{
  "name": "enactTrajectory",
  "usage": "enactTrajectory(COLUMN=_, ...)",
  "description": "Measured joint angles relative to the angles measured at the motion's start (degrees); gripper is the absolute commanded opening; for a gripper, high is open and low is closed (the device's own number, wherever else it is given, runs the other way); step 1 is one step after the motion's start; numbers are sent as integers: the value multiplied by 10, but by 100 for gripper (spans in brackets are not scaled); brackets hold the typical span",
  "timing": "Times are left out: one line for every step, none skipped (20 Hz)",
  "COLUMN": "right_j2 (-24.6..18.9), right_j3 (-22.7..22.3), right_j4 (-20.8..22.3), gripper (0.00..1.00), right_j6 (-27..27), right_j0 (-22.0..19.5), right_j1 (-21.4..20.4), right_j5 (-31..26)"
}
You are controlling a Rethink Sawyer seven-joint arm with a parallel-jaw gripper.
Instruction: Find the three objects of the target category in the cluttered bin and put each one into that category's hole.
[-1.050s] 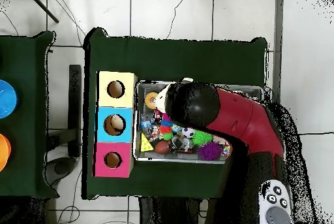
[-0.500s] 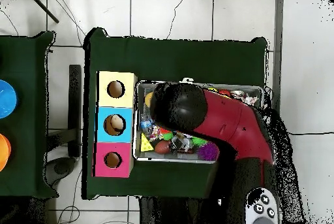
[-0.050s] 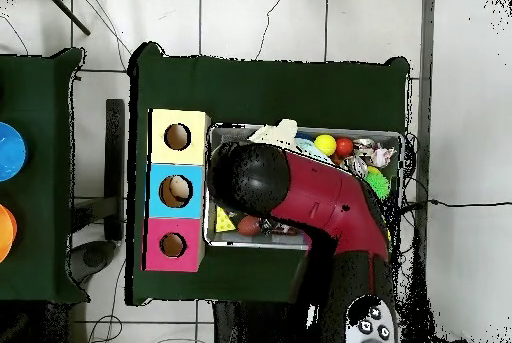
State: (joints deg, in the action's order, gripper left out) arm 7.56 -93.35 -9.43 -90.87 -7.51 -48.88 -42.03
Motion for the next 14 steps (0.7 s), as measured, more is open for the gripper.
enactTrajectory(right_j2=1, right_j3=-2, right_j4=-1, gripper=0, right_j6=-1, right_j0=1, right_j1=0, right_j5=0)
enactTrajectory(right_j2=3, right_j3=-8, right_j4=-2, gripper=0, right_j6=-2, right_j0=4, right_j1=0, right_j5=0)
enactTrajectory(right_j2=5, right_j3=-12, right_j4=-3, gripper=0, right_j6=-4, right_j0=6, right_j1=0, right_j5=1)
enactTrajectory(right_j2=6, right_j3=-16, right_j4=-3, gripper=0, right_j6=-6, right_j0=8, right_j1=0, right_j5=2)
enactTrajectory(right_j2=7, right_j3=-19, right_j4=-3, gripper=0, right_j6=-8, right_j0=10, right_j1=1, right_j5=4)
enactTrajectory(right_j2=8, right_j3=-21, right_j4=-4, gripper=0, right_j6=-11, right_j0=12, right_j1=1, right_j5=6)
enactTrajectory(right_j2=9, right_j3=-22, right_j4=-4, gripper=0, right_j6=-13, right_j0=13, right_j1=1, right_j5=8)
enactTrajectory(right_j2=9, right_j3=-24, right_j4=-4, gripper=0, right_j6=-15, right_j0=14, right_j1=1, right_j5=11)
enactTrajectory(right_j2=10, right_j3=-26, right_j4=-4, gripper=0, right_j6=-17, right_j0=15, right_j1=1, right_j5=14)
enactTrajectory(right_j2=10, right_j3=-33, right_j4=-6, gripper=0, right_j6=-21, right_j0=18, right_j1=2, right_j5=23)
enactTrajectory(right_j2=11, right_j3=-36, right_j4=-6, gripper=0, right_j6=-22, right_j0=19, right_j1=2, right_j5=27)
enactTrajectory(right_j2=11, right_j3=-38, right_j4=-6, gripper=0, right_j6=-23, right_j0=20, right_j1=2, right_j5=31)
enactTrajectory(right_j2=11, right_j3=-41, right_j4=-6, gripper=0, right_j6=-23, right_j0=21, right_j1=2, right_j5=34)
enactTrajectory(right_j2=13, right_j3=-50, right_j4=-7, gripper=0, right_j6=-25, right_j0=25, right_j1=3, right_j5=45)
